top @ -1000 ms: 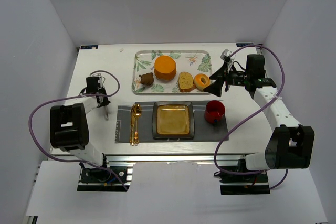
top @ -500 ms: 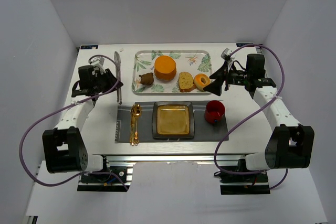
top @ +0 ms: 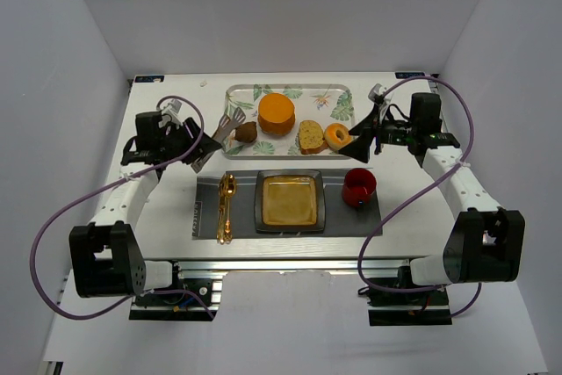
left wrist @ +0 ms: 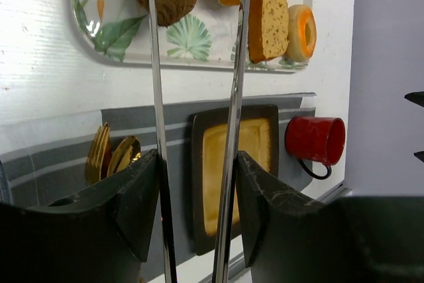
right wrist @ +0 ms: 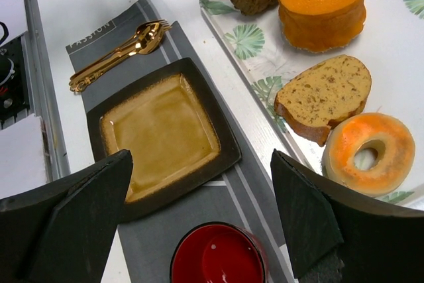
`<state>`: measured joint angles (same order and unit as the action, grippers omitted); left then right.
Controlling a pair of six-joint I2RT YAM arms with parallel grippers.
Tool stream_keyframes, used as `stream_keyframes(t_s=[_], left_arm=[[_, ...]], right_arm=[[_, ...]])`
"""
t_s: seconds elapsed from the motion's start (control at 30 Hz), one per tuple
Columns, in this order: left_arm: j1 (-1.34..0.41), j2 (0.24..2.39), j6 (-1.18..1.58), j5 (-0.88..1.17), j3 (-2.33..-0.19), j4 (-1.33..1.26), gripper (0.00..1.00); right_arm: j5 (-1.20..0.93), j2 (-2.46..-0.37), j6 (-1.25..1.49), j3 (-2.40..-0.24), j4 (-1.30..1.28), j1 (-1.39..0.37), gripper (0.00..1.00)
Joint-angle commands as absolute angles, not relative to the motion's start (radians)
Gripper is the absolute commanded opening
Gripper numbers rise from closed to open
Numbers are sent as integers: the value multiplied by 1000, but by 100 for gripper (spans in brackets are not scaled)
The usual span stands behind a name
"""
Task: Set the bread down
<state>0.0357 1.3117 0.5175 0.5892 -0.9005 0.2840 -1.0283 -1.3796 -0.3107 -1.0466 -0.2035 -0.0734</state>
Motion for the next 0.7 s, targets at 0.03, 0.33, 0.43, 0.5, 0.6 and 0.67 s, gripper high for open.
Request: stream_keyframes(t_s=[0.03,0.33,0.43,0.5,0.6,0.67], left_arm=[[15,1310,532,575,-920,304,57],[-52,1381,503,463,-991,411,58],[-52,1384,499,451,-1005,429,58],[-52,1385,495,451,-1006,436,58],[-54,1397,495,465,-1005,440,58],[-54,1405,492,479,-1002,437,58]], right_arm=[[-1058,-1336,-307,-1032,-169,-77,89],[-1062,-1322,-311,-1019,-166,-77,89],[-1063,-1319,-311,-1014,-164,-78,89],[-1062,-1321,-310,-1012,-163,-77,89],[-1063,-1324,-310,-1012,-160,-77,89],[-1062,-1324,-310,-1012,-158,-77,89]])
